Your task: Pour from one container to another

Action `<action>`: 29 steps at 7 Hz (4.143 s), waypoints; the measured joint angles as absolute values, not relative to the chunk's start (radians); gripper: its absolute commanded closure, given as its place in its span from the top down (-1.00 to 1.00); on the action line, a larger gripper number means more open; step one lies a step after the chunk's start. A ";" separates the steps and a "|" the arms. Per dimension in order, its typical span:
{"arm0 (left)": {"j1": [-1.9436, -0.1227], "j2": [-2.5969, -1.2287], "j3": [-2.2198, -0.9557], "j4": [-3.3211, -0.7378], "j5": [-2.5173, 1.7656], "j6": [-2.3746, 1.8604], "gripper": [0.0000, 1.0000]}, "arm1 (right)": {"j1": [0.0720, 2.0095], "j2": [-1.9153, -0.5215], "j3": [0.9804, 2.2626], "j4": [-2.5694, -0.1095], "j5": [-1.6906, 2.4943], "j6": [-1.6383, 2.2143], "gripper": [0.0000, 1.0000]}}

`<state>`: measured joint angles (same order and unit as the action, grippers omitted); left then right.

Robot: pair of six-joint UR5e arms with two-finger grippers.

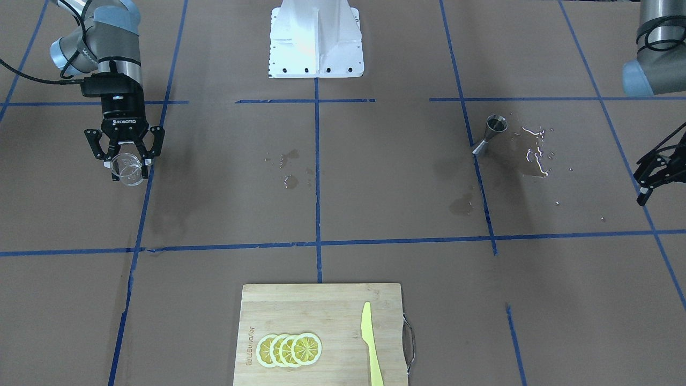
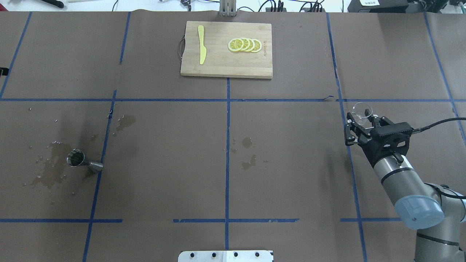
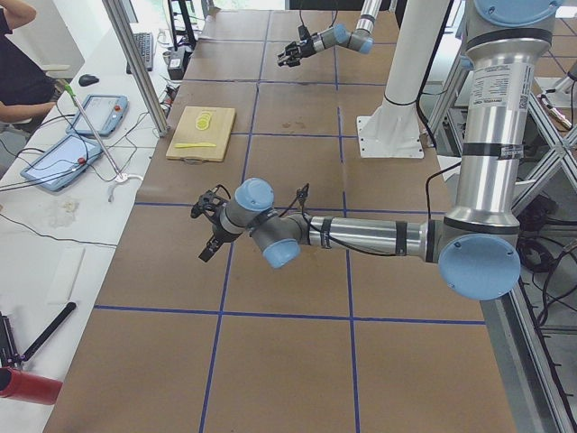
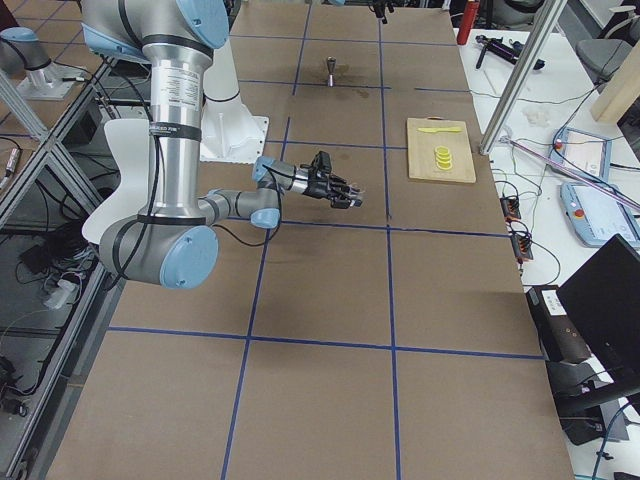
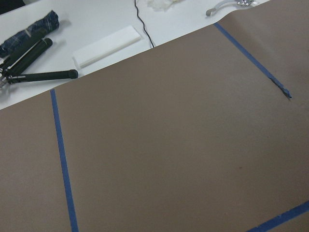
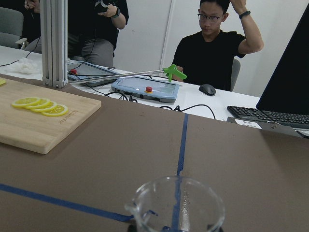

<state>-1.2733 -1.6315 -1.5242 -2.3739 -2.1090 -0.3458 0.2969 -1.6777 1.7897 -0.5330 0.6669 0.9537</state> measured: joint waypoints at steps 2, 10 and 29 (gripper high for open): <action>-1.291 -1.657 -1.558 -2.170 -2.219 -0.322 1.00 | 0.267 -1.691 1.781 -0.530 0.636 1.004 -1.00; -1.299 -1.648 -1.651 -2.080 -2.255 -0.332 1.00 | 0.147 -1.693 1.635 -0.487 0.541 1.199 -1.00; -1.299 -1.649 -1.662 -2.088 -2.256 -0.341 1.00 | 0.042 -1.759 1.608 -0.353 0.509 1.224 0.97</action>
